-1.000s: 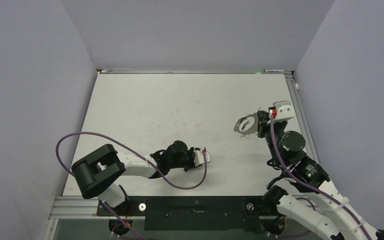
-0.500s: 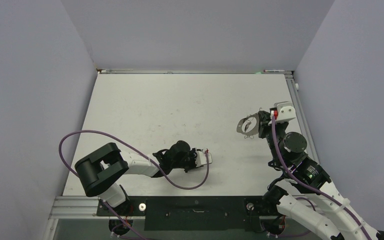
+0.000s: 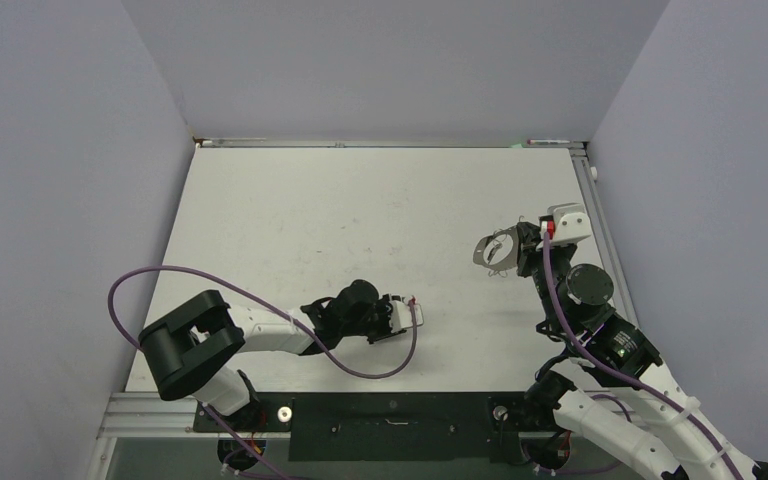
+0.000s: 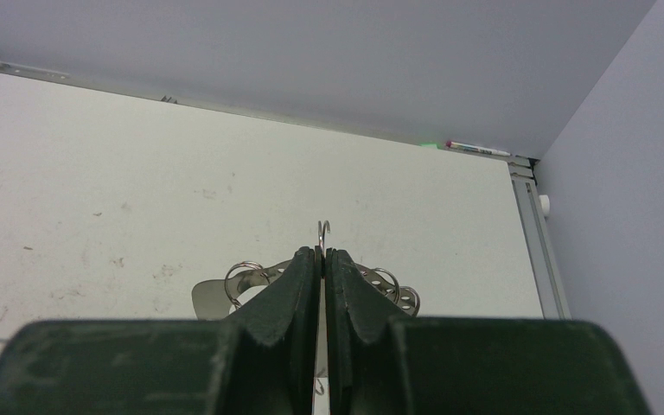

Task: Put the keys on the keyring

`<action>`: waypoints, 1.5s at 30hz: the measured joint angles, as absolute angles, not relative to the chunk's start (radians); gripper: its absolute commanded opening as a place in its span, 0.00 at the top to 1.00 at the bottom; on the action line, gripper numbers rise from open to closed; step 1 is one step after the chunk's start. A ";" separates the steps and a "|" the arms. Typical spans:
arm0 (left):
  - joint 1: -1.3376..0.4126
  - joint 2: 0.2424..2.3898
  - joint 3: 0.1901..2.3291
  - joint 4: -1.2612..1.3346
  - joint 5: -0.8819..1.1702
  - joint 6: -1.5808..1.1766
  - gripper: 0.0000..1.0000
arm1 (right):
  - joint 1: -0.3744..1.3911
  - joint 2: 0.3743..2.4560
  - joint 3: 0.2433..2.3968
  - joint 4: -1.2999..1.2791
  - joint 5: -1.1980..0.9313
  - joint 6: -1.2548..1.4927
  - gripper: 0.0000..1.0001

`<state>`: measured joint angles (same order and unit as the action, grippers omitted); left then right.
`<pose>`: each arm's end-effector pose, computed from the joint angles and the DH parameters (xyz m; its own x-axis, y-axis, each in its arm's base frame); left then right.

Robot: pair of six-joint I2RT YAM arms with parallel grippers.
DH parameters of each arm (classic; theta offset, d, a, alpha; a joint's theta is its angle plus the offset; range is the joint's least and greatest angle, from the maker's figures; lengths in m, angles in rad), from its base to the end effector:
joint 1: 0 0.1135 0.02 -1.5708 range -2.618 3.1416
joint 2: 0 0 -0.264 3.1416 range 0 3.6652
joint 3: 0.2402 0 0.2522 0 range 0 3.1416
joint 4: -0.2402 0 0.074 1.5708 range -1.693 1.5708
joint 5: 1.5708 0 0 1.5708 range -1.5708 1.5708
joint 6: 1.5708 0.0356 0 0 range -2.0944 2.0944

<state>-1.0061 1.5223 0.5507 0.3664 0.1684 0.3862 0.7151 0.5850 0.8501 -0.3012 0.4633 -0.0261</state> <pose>0.1473 -0.2436 0.1467 0.0594 0.6001 -0.7977 0.9545 0.1998 0.2214 0.1058 0.0708 0.3775 -0.0207 -0.0489 -0.9986 -0.2500 0.9673 -0.0422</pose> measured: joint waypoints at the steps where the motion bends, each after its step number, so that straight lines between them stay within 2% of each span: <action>1: -1.006 1.522 0.551 0.363 0.168 0.386 0.75 | 0.715 0.585 0.850 -0.301 0.463 -0.026 0.95; 4: -1.006 1.522 0.551 0.356 0.168 0.387 0.73 | 0.715 0.585 0.850 -0.302 0.463 -0.026 0.95; 12: -1.006 1.522 0.551 0.324 0.164 0.402 0.56 | 0.715 0.582 0.850 -0.302 0.463 -0.026 0.95; 18: -1.010 1.514 0.551 0.289 0.110 0.449 0.56 | 0.715 0.582 0.850 -0.302 0.463 -0.026 0.95; 28: -1.036 1.512 0.551 0.284 0.075 0.576 0.63 | 0.715 0.582 0.850 -0.307 0.463 -0.026 0.95; 37: -1.047 1.512 0.561 0.256 0.076 0.623 0.75 | 0.715 0.582 0.850 -0.309 0.463 -0.026 0.95; 45: -1.050 1.516 0.582 0.256 0.094 0.638 0.78 | 0.715 0.582 0.850 -0.309 0.463 -0.026 0.95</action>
<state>-1.0496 1.5158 0.5819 0.2558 0.0937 0.6376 0.7151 0.5823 0.8501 -0.3088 0.4629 -0.0261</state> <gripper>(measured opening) 0.227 0.061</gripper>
